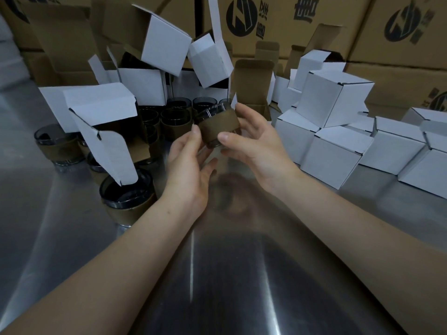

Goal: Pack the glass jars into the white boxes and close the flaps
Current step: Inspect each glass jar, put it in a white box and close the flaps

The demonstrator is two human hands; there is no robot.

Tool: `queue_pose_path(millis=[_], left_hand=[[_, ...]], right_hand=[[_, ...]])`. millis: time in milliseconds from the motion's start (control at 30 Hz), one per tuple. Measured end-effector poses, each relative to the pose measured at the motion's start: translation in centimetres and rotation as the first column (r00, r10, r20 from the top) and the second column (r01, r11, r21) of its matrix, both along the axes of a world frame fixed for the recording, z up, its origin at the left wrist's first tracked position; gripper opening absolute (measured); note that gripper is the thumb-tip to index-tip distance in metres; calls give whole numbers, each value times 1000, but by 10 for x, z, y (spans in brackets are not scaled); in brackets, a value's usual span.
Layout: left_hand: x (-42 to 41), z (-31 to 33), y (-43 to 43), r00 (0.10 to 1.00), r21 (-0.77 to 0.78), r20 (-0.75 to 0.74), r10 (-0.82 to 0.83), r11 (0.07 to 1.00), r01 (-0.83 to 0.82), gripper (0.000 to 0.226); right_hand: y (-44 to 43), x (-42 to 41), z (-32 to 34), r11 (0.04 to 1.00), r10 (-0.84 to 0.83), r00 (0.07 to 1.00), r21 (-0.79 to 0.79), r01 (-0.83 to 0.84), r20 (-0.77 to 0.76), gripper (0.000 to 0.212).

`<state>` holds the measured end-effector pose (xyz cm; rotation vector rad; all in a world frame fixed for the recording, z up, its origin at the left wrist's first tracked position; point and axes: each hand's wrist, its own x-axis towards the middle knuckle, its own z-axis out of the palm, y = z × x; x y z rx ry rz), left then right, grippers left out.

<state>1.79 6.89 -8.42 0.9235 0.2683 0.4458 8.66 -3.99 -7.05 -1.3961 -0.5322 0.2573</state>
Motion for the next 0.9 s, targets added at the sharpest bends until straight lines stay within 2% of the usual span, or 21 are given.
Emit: queue_pose_path(millis=[100,233,400,467,567,733,833,900], left_hand=[[-3,1,-4,1000,88,13,-23,996,22,35],[-6,2,-6,993,207,52,-101,974,89,37],[-5,1,-4,994,159,52,-98,983,89,33],[-4,1,-3,994,71,52,-93,993,89,34],[-3,2,-2,995,-64,46,-92,993,95,35],[-4,-1,0,987,-130,49,-152,979,157,43],[-4,-2,-1,975,-164,50,-215,962,220,45],[-2,-2,-3,967,-180,54,-251,950,256,45]], right_hand=[[1,-1,-1,992,-80,989,-83,91,126,78],[5,-7,-3,958,-137,920,-187,218,368,74],[3,-9,-2,946,-109,883,-225,233,456,70],[2,-8,-1,960,-73,905,-216,177,418,65],[3,-5,0,987,-58,961,-129,96,271,51],[5,4,3,997,-31,999,68,33,-33,40],[2,6,5,992,79,982,111,-60,-172,52],[-3,8,7,979,181,961,127,-156,-210,63]])
